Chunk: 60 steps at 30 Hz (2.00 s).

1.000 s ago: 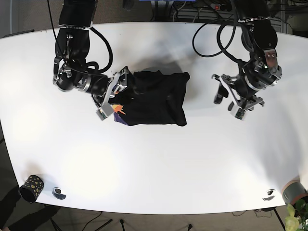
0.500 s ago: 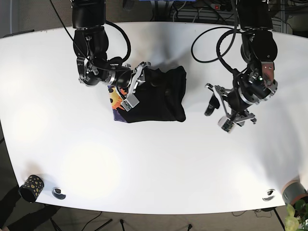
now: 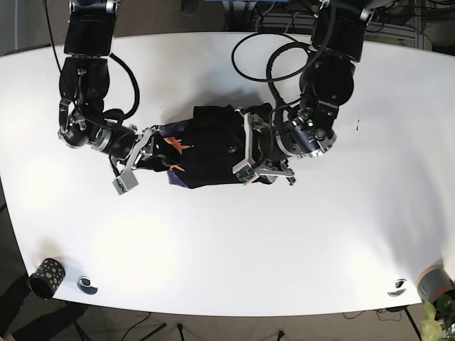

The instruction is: Fold the T-shirt properly

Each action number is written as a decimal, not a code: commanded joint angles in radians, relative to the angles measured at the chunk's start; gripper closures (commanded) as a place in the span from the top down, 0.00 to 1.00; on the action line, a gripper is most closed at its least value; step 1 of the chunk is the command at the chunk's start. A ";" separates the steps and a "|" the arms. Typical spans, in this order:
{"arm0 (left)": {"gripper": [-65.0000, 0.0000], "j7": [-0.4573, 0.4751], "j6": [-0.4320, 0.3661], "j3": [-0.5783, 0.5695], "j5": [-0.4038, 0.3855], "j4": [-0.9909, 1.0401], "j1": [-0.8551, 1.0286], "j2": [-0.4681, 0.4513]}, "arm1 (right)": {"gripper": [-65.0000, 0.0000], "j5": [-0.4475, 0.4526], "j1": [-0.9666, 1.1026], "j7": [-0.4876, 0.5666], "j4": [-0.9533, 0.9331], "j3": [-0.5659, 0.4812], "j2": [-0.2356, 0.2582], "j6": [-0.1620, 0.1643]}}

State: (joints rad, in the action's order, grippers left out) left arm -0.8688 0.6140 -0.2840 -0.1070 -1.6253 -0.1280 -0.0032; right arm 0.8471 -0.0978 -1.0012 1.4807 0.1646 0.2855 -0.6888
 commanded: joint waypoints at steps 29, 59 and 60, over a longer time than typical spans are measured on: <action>0.44 0.182 0.004 0.213 -0.136 -0.083 0.003 -0.102 | 0.31 -0.137 -0.125 0.064 -0.047 -0.007 0.039 -0.009; 0.44 0.259 0.004 0.137 -0.021 0.311 -0.035 -0.137 | 0.31 -0.605 -0.194 0.348 -0.345 -0.007 -0.095 -0.009; 0.44 0.259 0.004 0.137 -0.021 0.322 -0.052 -0.154 | 0.31 -0.605 -0.165 0.345 -0.314 -0.007 -0.095 -0.009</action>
State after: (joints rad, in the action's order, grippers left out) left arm -0.5751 0.6373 -0.1509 -0.1631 -1.3121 -0.1562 -0.1276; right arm 0.2317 -0.2600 -0.6590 1.1091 0.1581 0.1883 -0.6872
